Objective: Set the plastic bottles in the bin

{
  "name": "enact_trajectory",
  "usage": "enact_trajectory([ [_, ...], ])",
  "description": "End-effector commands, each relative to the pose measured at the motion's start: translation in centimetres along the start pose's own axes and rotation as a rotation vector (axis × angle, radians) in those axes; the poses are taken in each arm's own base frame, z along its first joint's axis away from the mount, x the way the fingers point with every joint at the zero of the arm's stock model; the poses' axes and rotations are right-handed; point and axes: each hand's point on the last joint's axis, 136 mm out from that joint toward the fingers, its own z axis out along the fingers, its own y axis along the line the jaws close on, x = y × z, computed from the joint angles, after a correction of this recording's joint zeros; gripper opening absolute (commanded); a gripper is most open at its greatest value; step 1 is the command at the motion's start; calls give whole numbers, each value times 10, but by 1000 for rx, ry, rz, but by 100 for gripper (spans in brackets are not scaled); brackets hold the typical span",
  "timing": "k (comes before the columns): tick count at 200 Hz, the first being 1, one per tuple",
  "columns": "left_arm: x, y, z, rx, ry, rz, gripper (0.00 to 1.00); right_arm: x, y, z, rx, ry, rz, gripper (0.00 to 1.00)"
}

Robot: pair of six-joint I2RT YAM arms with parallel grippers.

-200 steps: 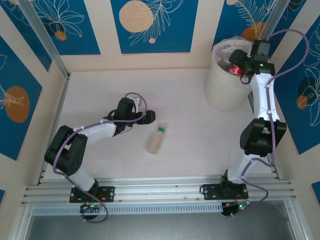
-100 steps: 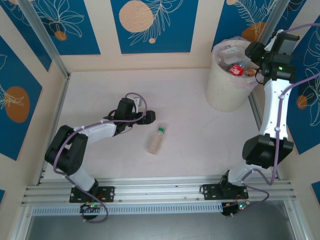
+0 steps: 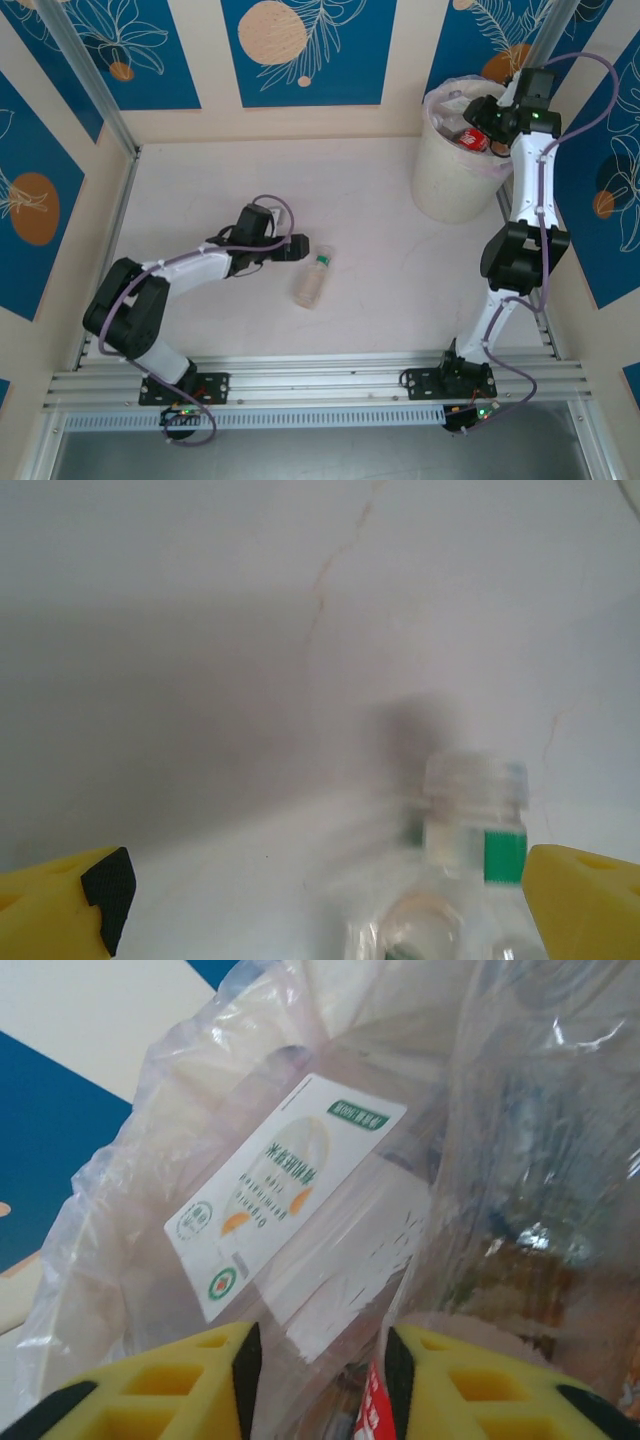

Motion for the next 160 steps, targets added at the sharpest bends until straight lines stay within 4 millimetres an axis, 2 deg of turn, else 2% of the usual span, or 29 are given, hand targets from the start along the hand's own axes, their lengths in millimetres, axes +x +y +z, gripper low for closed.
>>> enact_trajectory([
  [1, 39, -2, -13, -92, 98, 68, 100, -14, 24, -53, -10, -101, -24, 47],
  [16, 58, -9, -20, -111, 129, 120, 100, -20, 39, -83, -37, -187, -36, 56],
  [36, 75, -15, -29, -136, 161, 173, 100, -14, 52, -112, -78, -261, -45, 70],
  [53, 87, -20, -33, -145, 186, 217, 100, -4, 56, -136, -90, -318, -39, 87],
  [56, 89, -21, -34, -147, 190, 224, 100, 1, 53, -135, -86, -316, -30, 91],
  [61, 92, -22, -34, -150, 197, 234, 100, 2, 52, -144, -86, -346, -22, 100],
  [80, 105, -27, -35, -151, 221, 268, 100, 16, 40, -168, -71, -417, 33, 99],
  [96, 114, -30, -34, -164, 234, 294, 100, 32, 21, -185, -36, -484, 83, 99],
  [115, 122, -30, -29, -193, 244, 322, 100, 51, 11, -205, -46, -521, 102, 100],
  [131, 121, -30, -22, -221, 237, 344, 100, 68, 6, -206, -70, -495, 131, 99],
  [160, 112, -31, -7, -257, 213, 382, 100, 97, 22, -189, -201, -358, 89, 99],
])
